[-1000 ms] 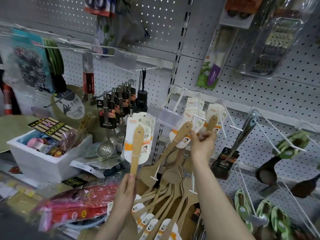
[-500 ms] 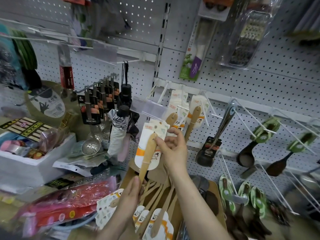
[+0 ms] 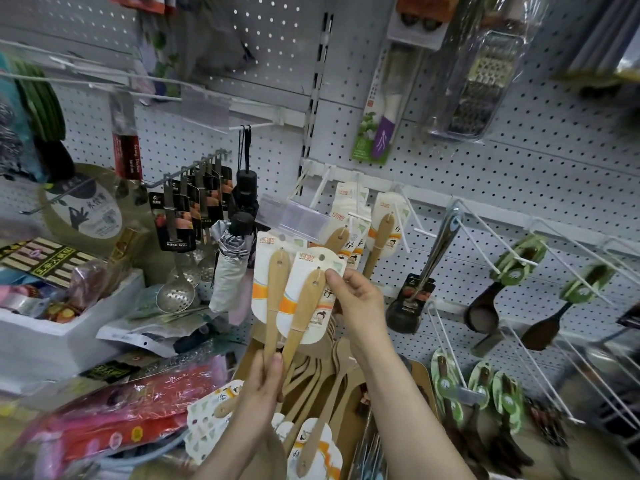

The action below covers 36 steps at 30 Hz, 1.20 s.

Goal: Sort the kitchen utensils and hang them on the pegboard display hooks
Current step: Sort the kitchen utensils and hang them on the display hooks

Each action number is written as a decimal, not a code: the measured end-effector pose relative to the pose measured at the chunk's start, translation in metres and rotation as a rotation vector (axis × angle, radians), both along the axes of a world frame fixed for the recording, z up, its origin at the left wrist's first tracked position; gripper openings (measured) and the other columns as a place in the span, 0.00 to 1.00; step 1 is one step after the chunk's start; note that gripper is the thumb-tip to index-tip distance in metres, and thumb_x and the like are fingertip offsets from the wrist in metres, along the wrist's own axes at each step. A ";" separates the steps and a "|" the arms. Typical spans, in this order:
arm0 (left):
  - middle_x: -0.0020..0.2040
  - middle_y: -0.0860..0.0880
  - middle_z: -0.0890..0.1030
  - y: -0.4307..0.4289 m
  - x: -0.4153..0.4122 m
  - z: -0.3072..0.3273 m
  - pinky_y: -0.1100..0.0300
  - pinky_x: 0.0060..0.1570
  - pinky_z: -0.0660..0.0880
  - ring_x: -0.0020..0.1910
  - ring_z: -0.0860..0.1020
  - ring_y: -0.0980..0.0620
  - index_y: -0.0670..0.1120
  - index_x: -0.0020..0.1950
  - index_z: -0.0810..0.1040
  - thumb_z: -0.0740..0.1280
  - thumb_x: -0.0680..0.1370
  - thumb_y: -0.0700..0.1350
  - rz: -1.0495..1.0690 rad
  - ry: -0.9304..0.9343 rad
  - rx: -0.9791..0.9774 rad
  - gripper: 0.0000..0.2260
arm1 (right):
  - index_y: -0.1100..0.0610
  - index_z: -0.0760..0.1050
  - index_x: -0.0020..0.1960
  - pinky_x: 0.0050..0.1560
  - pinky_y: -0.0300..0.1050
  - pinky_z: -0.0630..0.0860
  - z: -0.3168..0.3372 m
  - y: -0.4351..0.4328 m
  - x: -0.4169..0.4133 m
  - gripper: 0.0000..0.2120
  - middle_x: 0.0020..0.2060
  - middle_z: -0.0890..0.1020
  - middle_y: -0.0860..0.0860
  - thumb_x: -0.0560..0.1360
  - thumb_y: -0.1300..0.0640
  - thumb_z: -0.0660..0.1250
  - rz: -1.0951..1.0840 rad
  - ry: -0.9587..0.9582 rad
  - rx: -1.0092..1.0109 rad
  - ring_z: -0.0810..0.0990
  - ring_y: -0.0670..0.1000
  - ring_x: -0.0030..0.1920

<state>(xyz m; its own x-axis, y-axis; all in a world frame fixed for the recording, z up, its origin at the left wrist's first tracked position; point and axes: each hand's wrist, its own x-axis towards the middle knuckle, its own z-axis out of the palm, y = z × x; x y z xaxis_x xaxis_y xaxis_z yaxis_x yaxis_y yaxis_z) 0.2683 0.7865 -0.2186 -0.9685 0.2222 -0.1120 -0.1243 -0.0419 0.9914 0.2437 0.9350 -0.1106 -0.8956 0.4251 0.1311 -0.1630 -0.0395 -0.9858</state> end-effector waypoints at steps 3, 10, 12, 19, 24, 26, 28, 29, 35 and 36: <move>0.45 0.53 0.76 -0.001 -0.005 0.003 0.57 0.45 0.69 0.46 0.74 0.53 0.54 0.54 0.71 0.53 0.82 0.55 0.071 0.034 -0.065 0.10 | 0.59 0.81 0.44 0.34 0.39 0.78 0.008 0.006 0.000 0.05 0.36 0.85 0.52 0.78 0.61 0.68 -0.075 0.057 -0.060 0.82 0.48 0.34; 0.42 0.49 0.70 -0.014 -0.023 -0.014 0.50 0.48 0.67 0.46 0.70 0.46 0.51 0.50 0.68 0.53 0.82 0.56 0.170 0.100 -0.202 0.10 | 0.59 0.81 0.46 0.38 0.41 0.80 0.025 0.025 -0.011 0.05 0.36 0.85 0.49 0.78 0.59 0.69 -0.206 0.119 -0.054 0.82 0.47 0.36; 0.44 0.44 0.72 -0.015 -0.027 -0.018 0.52 0.44 0.66 0.47 0.71 0.43 0.51 0.49 0.69 0.54 0.81 0.57 0.190 0.089 -0.227 0.12 | 0.59 0.81 0.46 0.38 0.40 0.80 0.027 0.027 -0.014 0.05 0.35 0.85 0.48 0.78 0.59 0.68 -0.214 0.113 -0.020 0.83 0.45 0.36; 0.38 0.44 0.70 -0.018 -0.029 -0.013 0.57 0.34 0.64 0.35 0.70 0.49 0.46 0.47 0.70 0.53 0.83 0.51 0.234 0.149 -0.251 0.11 | 0.52 0.81 0.45 0.38 0.36 0.79 0.029 0.030 -0.021 0.05 0.35 0.86 0.44 0.78 0.57 0.68 -0.246 0.112 0.121 0.83 0.42 0.36; 0.37 0.44 0.70 -0.015 -0.029 -0.008 0.57 0.33 0.63 0.34 0.69 0.50 0.45 0.47 0.69 0.53 0.83 0.50 0.237 0.170 -0.248 0.11 | 0.50 0.81 0.45 0.41 0.41 0.80 0.023 0.031 -0.022 0.05 0.38 0.86 0.45 0.78 0.56 0.68 -0.244 0.109 0.166 0.84 0.46 0.39; 0.36 0.45 0.69 -0.014 -0.029 -0.008 0.57 0.34 0.63 0.34 0.69 0.50 0.45 0.47 0.70 0.54 0.83 0.50 0.236 0.173 -0.239 0.11 | 0.50 0.81 0.45 0.41 0.43 0.80 0.022 0.031 -0.026 0.05 0.37 0.86 0.46 0.78 0.55 0.68 -0.260 0.100 0.170 0.84 0.46 0.39; 0.36 0.45 0.69 -0.014 -0.029 -0.009 0.57 0.34 0.63 0.34 0.68 0.50 0.45 0.47 0.70 0.54 0.83 0.50 0.239 0.173 -0.240 0.11 | 0.49 0.81 0.43 0.43 0.45 0.80 0.022 0.032 -0.032 0.06 0.36 0.86 0.45 0.78 0.54 0.68 -0.286 0.083 0.178 0.83 0.46 0.38; 0.37 0.44 0.69 -0.014 -0.029 -0.009 0.57 0.34 0.63 0.34 0.68 0.50 0.45 0.47 0.70 0.54 0.83 0.50 0.241 0.173 -0.238 0.11 | 0.49 0.80 0.43 0.45 0.47 0.80 0.021 0.033 -0.035 0.06 0.35 0.85 0.45 0.78 0.54 0.69 -0.302 0.070 0.182 0.83 0.46 0.38; 0.37 0.45 0.70 -0.015 -0.028 -0.011 0.58 0.34 0.64 0.35 0.69 0.50 0.47 0.49 0.71 0.54 0.83 0.50 0.248 0.168 -0.239 0.10 | 0.54 0.79 0.46 0.51 0.54 0.80 0.016 0.031 -0.048 0.08 0.35 0.85 0.43 0.78 0.49 0.68 -0.342 0.010 0.188 0.85 0.51 0.42; 0.37 0.45 0.70 -0.015 -0.027 -0.011 0.58 0.34 0.64 0.35 0.69 0.50 0.47 0.49 0.71 0.54 0.83 0.50 0.247 0.172 -0.235 0.10 | 0.53 0.79 0.47 0.51 0.52 0.80 0.015 0.031 -0.049 0.08 0.35 0.85 0.41 0.78 0.49 0.67 -0.348 -0.001 0.205 0.85 0.49 0.42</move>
